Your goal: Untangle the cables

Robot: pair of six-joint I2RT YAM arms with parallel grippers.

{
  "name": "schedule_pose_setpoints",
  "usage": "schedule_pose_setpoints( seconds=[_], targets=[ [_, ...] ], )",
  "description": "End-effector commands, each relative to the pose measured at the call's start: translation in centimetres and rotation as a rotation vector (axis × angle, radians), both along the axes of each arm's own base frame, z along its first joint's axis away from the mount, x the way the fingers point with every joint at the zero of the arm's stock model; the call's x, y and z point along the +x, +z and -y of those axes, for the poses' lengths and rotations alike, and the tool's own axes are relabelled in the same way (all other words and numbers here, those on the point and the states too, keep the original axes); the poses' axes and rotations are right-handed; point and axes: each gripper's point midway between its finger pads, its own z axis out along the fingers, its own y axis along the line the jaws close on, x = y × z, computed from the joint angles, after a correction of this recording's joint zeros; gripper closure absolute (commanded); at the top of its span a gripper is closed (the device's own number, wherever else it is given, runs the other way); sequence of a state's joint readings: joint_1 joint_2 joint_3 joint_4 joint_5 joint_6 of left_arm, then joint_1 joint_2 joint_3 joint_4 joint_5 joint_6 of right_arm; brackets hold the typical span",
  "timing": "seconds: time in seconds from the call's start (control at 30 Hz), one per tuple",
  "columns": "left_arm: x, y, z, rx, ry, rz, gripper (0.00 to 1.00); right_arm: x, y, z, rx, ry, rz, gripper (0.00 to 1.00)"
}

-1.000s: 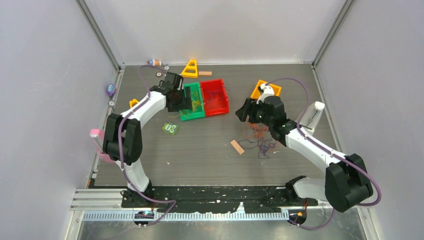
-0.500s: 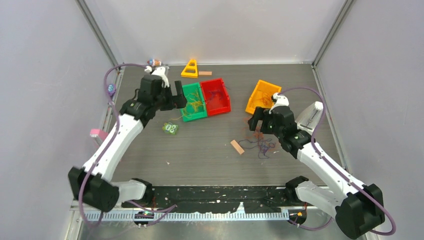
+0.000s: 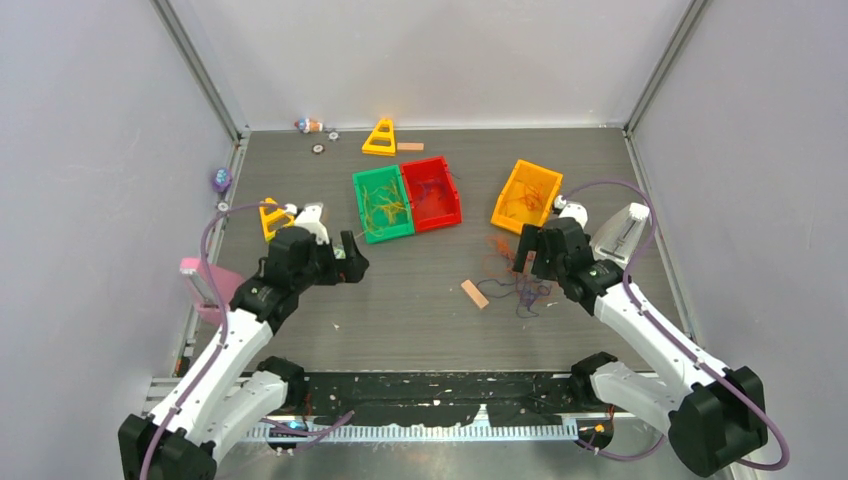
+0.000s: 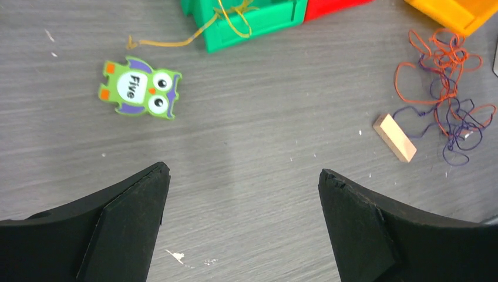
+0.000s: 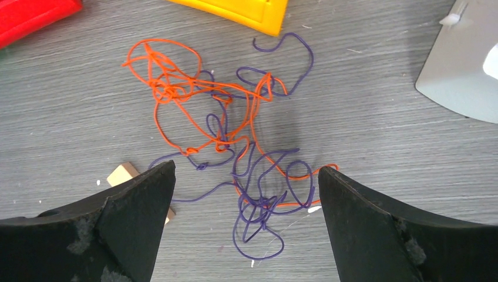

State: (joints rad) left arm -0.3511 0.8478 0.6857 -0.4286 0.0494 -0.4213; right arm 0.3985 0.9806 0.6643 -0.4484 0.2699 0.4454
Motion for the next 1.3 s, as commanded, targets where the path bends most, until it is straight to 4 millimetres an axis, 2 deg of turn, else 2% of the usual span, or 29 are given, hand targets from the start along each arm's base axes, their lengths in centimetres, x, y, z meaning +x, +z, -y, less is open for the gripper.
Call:
schedule_pose_setpoints(
  seconds=[0.0, 0.17, 0.37, 0.6, 0.8, 0.9, 0.97, 1.03, 1.1, 1.13, 1.17, 1.2, 1.27],
  targets=[
    [0.2, 2.2, 1.8, -0.122, -0.059, 0.157, 0.03, 0.2, -0.4, 0.9, 0.008, -0.060, -0.034, 0.03],
    [-0.8, 1.2, 2.4, -0.152, -0.098, 0.205, 0.04, 0.4, -1.5, 1.9, 0.029, -0.103, -0.079, 0.01],
    [-1.0, 0.5, 2.2, -0.137, -0.106, 0.239, 0.04, 1.3, -3.1, 1.8, 0.080, -0.112, -0.120, 0.00],
    [-1.1, 0.8, 2.5, -0.123, -0.137, 0.253, 0.04, 2.6, -4.6, 1.5, 0.093, -0.125, -0.149, 0.06],
    [-1.0, 0.8, 2.6, -0.113, -0.150, 0.252, 0.04, 2.5, -6.3, 1.1, 0.098, -0.125, -0.200, 0.10],
    [-0.9, 0.6, 3.0, -0.120, -0.164, 0.246, 0.04, 2.3, -7.5, 0.6, 0.121, -0.120, -0.240, 0.18],
    [-0.7, 0.3, 3.6, -0.132, -0.190, 0.233, 0.04, 2.1, -8.1, -0.4, 0.164, -0.088, -0.259, 0.22],
    [-0.9, 0.0, 5.0, -0.157, -0.267, 0.218, 0.04, 1.8, -8.7, -1.6, 0.202, -0.058, -0.272, 0.28],
    [-1.1, -0.5, 6.2, -0.164, -0.317, 0.184, 0.05, 1.7, -8.6, -3.6, 0.247, 0.015, -0.275, 0.40],
    [-1.1, -0.8, 6.8, -0.163, -0.336, 0.176, 0.05, 2.0, -8.3, -4.6, 0.267, 0.047, -0.261, 0.51],
    [-1.1, -0.6, 7.4, -0.168, -0.358, 0.190, 0.04, 1.4, -8.1, -6.3, 0.293, 0.106, -0.273, 0.57],
    [-1.2, -0.4, 8.1, -0.172, -0.385, 0.201, 0.05, 1.7, -7.6, -7.2, 0.308, 0.138, -0.259, 0.66],
    [-1.5, -0.4, 9.5, -0.173, -0.436, 0.215, 0.05, 1.4, -6.3, -9.7, 0.344, 0.230, -0.240, 0.79]
  ],
)
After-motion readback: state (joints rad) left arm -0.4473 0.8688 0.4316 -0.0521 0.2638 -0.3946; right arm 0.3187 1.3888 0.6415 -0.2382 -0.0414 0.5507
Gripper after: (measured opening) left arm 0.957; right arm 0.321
